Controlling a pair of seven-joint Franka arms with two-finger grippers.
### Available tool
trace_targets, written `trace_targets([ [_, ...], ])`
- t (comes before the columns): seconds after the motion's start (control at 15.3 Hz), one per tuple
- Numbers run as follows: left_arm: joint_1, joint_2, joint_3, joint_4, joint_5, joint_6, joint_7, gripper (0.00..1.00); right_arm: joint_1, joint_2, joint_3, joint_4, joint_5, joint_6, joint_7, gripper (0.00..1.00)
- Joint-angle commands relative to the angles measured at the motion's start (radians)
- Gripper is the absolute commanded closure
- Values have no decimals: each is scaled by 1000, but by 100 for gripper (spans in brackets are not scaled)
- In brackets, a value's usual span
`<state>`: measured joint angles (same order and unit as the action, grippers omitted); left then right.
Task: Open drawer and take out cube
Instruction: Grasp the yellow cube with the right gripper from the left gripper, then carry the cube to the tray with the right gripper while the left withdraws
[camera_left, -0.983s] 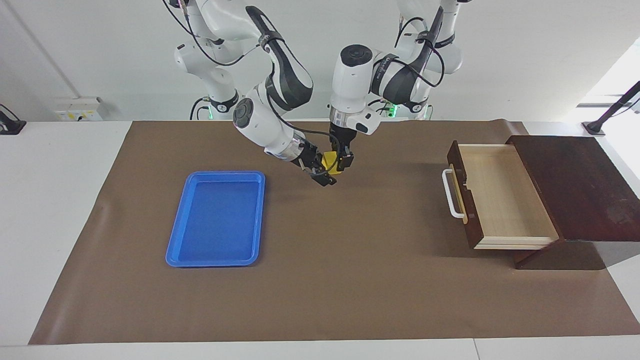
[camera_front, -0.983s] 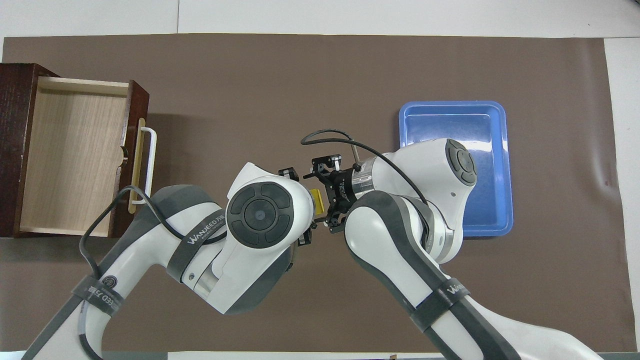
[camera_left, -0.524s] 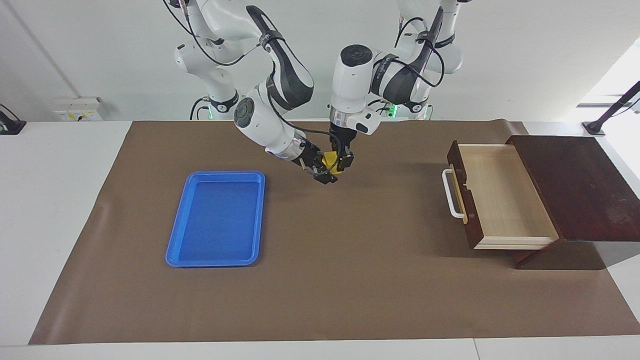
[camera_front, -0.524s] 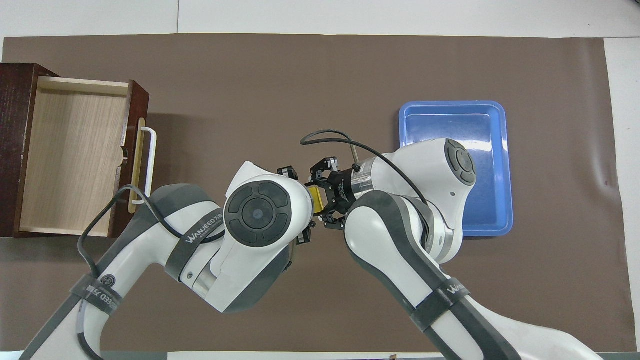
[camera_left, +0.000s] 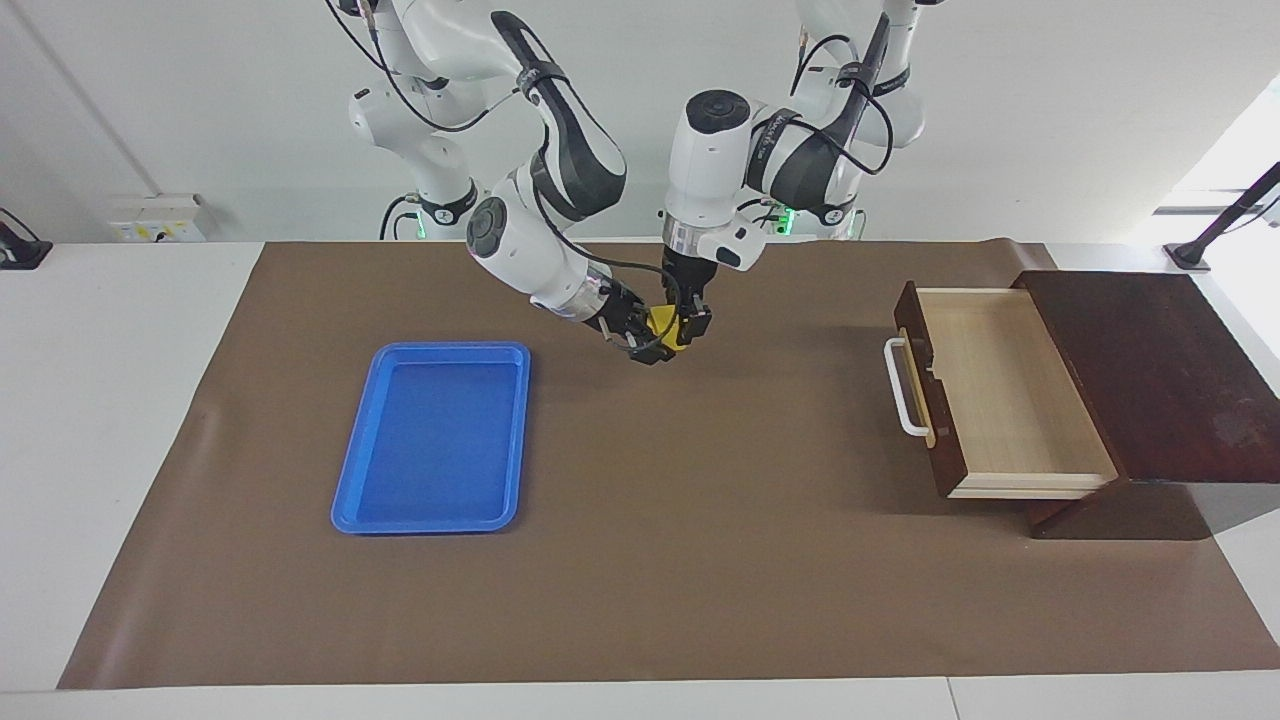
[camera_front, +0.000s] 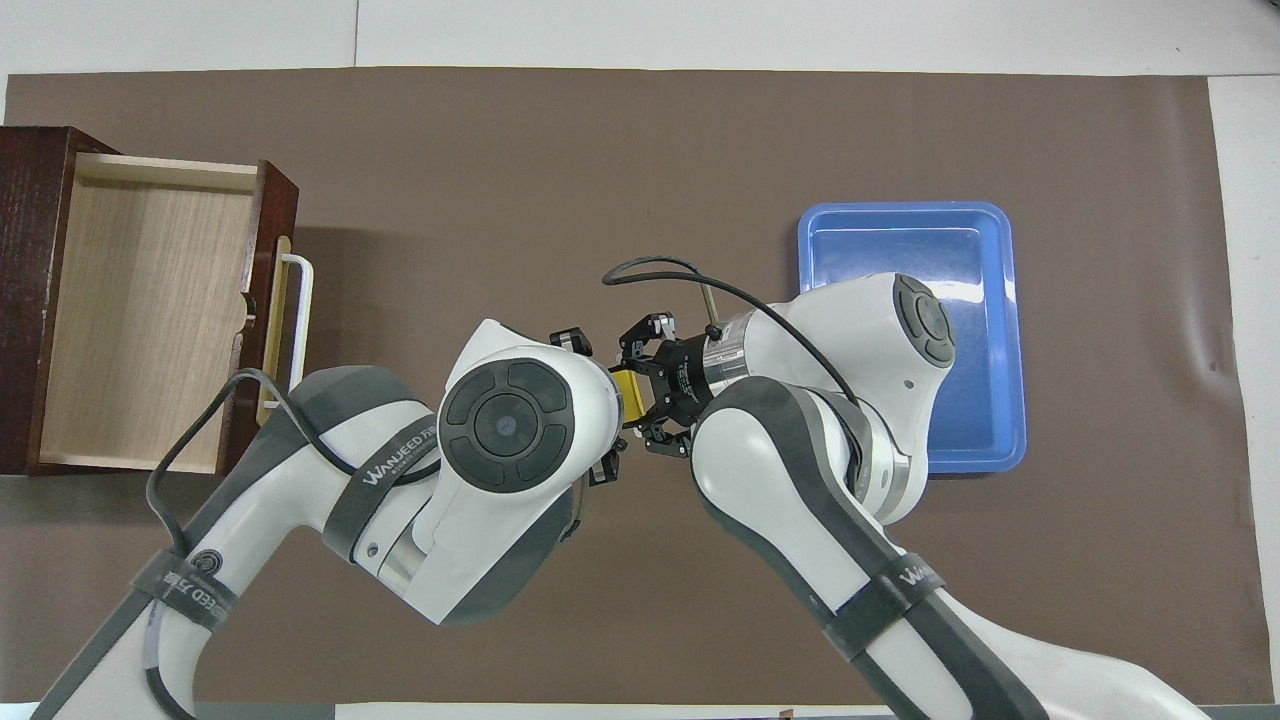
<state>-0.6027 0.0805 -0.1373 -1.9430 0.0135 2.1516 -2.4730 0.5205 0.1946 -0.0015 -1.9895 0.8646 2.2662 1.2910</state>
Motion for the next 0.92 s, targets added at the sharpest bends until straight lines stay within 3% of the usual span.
trace_targets([
  [0.0,-22,-27,8,-34,-15,-4,3,72,-24,16,-2,54,33,-17,5,100],
  [0.07,-20,-25,8,-28,-14,-9,5,30,-24,16,-2,57,34,-23,5,100],
  [0.13,-17,-22,10,-21,-14,-27,5,0,-28,16,-2,63,34,-34,5,100],
  [0.39,42,-19,27,28,6,-113,23,0,-42,17,-2,78,36,-56,5,100],
  [0.52,101,-25,27,10,19,-119,138,0,-69,17,-2,81,34,-62,5,100],
  [0.85,323,-16,25,-4,111,-111,371,0,-247,34,-6,100,22,-77,-27,100],
])
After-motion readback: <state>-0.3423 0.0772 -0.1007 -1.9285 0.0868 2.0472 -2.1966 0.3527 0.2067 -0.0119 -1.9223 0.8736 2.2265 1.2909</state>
